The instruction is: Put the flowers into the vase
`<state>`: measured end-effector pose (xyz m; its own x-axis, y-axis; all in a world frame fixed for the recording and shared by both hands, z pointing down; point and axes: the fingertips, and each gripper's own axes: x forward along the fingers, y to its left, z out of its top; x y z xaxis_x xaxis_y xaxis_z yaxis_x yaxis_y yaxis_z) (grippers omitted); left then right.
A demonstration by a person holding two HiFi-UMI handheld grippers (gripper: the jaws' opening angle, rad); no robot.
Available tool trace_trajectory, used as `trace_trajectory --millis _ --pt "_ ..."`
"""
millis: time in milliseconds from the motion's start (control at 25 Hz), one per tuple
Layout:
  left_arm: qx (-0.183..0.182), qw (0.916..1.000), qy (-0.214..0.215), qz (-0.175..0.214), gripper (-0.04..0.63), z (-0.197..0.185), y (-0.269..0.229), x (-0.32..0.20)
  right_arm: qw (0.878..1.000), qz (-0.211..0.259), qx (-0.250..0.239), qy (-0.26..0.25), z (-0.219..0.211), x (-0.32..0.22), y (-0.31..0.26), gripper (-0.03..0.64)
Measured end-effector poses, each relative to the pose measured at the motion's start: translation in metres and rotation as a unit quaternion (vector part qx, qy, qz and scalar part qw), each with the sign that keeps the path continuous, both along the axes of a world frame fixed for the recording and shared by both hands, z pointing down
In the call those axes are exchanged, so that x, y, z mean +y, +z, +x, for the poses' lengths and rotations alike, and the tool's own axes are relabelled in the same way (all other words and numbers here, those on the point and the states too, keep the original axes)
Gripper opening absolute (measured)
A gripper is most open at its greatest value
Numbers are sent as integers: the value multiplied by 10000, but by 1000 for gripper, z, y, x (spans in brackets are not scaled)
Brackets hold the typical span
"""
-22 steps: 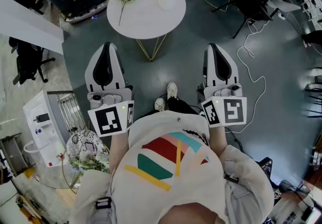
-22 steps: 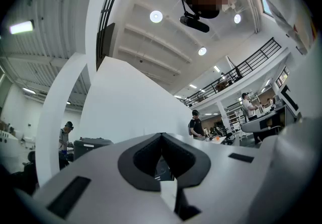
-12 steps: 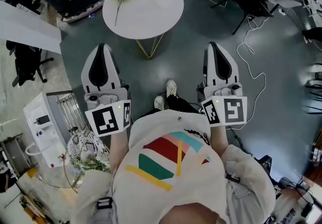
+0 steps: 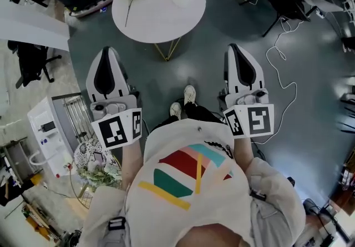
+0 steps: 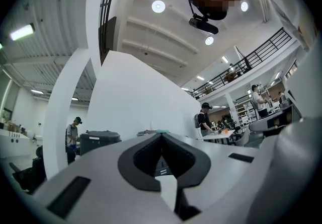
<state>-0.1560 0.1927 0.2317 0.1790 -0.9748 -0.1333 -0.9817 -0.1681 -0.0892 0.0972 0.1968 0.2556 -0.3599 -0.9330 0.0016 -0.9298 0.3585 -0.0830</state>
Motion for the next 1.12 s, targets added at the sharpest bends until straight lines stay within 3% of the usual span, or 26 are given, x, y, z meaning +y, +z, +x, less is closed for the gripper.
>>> trace_trajectory --millis 320,640,960,1120 --pt "-442 9990 49 -82 6 45 -1 -21 9989 -190 -296 -317 30 -35 27 9" --pt "-552 9984 -70 -75 6 47 -6 -34 9979 -139 -491 -393 38 -50 29 9" --pt "-316 9991 295 14 6 56 16 -68 9988 220 -382 -230 37 -69 27 9" --pt "-44 9995 298 -78 6 46 22 -97 9991 -56 -390 -172 30 -82 38 9"
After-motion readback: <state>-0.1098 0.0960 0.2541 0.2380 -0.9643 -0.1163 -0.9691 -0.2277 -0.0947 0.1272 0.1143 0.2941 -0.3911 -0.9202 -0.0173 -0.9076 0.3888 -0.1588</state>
